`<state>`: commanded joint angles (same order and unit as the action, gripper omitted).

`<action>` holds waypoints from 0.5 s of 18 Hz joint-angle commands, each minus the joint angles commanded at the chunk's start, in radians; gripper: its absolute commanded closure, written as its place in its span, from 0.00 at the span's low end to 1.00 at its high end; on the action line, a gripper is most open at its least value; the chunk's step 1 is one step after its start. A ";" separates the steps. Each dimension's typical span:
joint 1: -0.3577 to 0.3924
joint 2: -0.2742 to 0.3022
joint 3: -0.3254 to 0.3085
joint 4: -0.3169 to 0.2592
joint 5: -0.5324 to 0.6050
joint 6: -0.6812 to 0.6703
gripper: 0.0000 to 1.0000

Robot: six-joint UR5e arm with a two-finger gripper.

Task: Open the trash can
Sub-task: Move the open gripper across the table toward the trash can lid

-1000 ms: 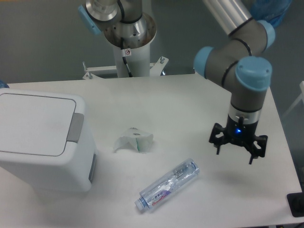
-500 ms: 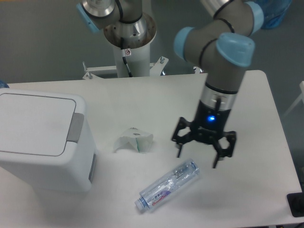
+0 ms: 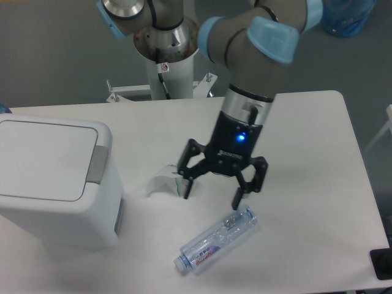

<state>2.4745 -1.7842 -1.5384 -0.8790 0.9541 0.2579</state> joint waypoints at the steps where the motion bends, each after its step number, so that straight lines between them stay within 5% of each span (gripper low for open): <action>1: -0.011 0.020 -0.020 -0.002 0.005 -0.006 0.00; 5: -0.017 0.107 -0.117 0.003 0.002 0.004 0.00; 9: -0.055 0.100 -0.123 0.021 0.005 0.012 0.00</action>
<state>2.4191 -1.6842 -1.6613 -0.8576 0.9587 0.2699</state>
